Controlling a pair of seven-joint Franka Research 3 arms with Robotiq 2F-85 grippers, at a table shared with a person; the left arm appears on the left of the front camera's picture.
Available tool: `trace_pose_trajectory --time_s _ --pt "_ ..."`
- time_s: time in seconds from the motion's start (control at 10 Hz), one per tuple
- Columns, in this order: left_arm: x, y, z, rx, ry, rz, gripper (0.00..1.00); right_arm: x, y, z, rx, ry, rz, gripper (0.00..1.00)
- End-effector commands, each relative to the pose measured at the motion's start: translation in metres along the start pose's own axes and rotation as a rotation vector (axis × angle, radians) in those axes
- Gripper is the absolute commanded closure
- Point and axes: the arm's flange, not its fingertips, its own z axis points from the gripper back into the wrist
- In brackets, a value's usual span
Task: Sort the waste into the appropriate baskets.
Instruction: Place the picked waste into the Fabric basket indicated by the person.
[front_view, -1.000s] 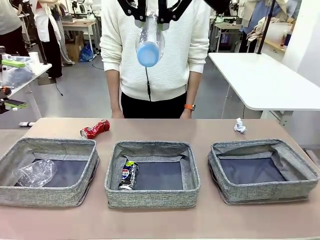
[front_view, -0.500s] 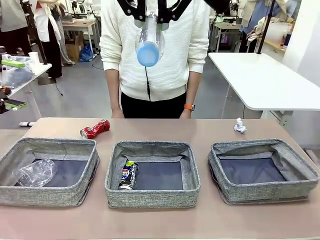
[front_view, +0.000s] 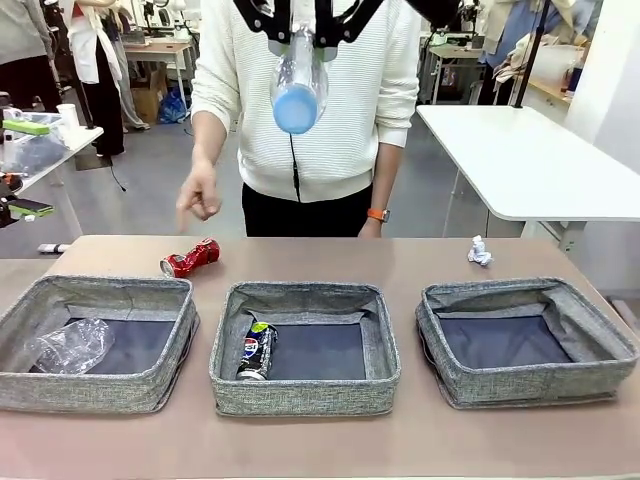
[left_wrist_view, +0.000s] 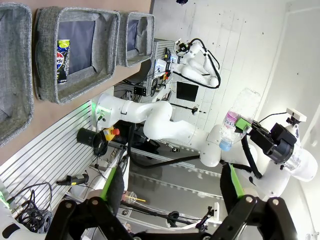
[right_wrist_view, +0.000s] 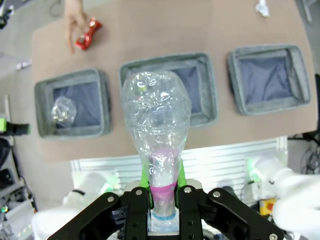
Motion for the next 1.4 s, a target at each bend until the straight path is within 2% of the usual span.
trace_pose_trajectory --time_s 0.0,0.8,0.9,1.0,1.1,1.3 --pt "0.000 -0.002 0.001 -0.017 0.004 -0.019 0.00 -0.001 -0.001 0.002 0.005 -0.005 -0.023 0.80" --pt "0.000 -0.002 0.001 -0.017 0.004 -0.019 0.00 0.000 0.000 0.000 0.000 0.000 0.000 0.80" --pt "0.000 0.000 0.000 0.000 0.000 0.000 0.00 0.001 0.019 -0.018 0.040 -0.026 0.124 0.80" --pt "-0.015 -0.002 0.018 0.066 -0.059 -0.019 0.00 -0.003 0.057 -0.051 0.091 -0.019 0.293 0.80" --pt "-0.026 0.009 0.042 0.055 -0.092 -0.007 0.00 -0.012 0.095 -0.083 0.156 -0.025 0.420 0.80" --pt "-0.050 0.042 0.090 0.102 -0.137 0.096 0.00 -0.031 0.166 -0.150 0.134 -0.089 0.563 0.80"
